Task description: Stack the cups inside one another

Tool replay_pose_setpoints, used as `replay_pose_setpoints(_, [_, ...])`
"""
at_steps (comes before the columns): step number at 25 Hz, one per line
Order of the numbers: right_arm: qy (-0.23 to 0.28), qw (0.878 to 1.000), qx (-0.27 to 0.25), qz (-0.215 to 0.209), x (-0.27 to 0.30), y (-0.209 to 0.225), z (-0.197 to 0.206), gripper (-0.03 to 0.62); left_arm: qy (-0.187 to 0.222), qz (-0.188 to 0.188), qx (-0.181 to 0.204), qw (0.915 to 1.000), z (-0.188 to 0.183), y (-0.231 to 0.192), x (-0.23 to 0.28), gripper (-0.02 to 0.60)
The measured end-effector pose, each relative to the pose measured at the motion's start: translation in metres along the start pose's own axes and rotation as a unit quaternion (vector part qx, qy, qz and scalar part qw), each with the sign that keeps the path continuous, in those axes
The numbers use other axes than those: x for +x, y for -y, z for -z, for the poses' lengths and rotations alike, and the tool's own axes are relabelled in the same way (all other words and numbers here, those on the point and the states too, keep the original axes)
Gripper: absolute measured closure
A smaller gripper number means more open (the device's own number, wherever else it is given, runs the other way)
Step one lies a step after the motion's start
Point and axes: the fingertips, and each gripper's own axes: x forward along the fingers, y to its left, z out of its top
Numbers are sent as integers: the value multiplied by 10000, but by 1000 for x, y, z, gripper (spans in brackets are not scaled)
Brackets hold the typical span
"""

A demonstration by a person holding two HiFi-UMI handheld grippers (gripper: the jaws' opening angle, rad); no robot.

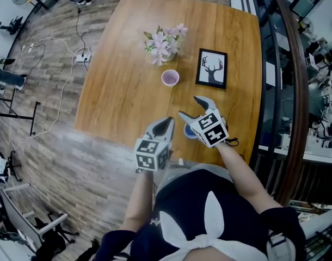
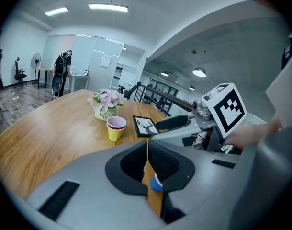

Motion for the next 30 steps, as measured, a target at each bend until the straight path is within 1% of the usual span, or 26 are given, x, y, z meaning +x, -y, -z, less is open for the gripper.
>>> replay_pose_setpoints(3, [-115,9999,12,-42,-5,-11,15,275,17,19,48,10000,-2,5,-5,557])
replay_pose_setpoints(11, [-438,9989,-91,-107,-19,-39,42,273,3,53,99,9999,8,13,-18,557])
replay_pose_setpoints(14, [-518,9985,-110,-97,-22,-42,49,273,23,44,95,9999,11,13,-20,557])
replay_pose_setpoints(17, [-581,9982,-83,-111,-22,-44,57,246,-35,72,99,9999,12,17,-23,557])
replay_pose_setpoints(22, [-814,9965,-120,-126,-23,-49,73,244,-35,83,101,9999,15,19,-26,557])
replay_pose_setpoints(25, [-958,9952,-177,-110,-24,-50,80,243,33,65,116,9999,16,17,-26,557])
replay_pose_setpoints(30, [-1089,9937,-258,-88,-21,-50,88,243,14,67,118,9999,19,17,-29,557])
